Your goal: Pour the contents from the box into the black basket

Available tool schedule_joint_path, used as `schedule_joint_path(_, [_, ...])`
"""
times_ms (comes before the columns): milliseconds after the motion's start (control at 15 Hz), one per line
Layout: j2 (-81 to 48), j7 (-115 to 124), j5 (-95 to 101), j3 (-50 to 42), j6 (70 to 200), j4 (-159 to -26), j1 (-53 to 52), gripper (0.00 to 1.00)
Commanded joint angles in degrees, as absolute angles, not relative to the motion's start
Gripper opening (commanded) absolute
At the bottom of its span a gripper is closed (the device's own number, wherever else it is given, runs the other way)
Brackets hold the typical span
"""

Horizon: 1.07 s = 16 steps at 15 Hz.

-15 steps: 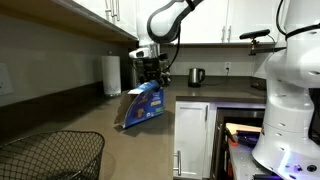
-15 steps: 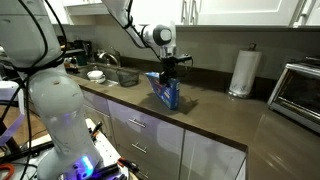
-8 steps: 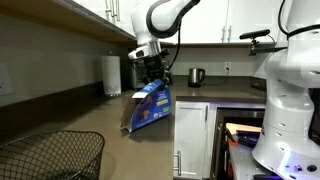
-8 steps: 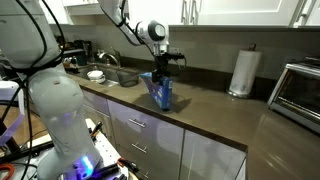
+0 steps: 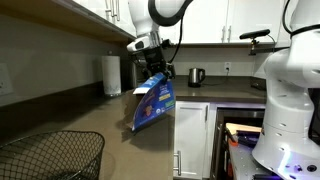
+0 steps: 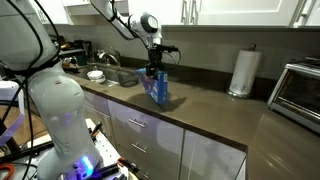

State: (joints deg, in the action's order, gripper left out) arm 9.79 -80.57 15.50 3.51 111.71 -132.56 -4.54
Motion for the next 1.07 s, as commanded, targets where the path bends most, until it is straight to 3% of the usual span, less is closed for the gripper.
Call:
schedule_joint_path(0, [13.5,-77.5,17.6,4.7,109.0,-132.7,-5.8,0.27])
schedule_joint_path(333, [15.6,-76.2,18.3,5.5,107.8,-132.6,-7.2,0.31])
schedule_joint_path(533, [16.7,-75.7,18.4,6.2,107.0,-132.6,-8.0,0.25])
schedule_joint_path(1000, [18.5,-72.9,20.2,9.4,103.3,-131.7,-10.9,0.29])
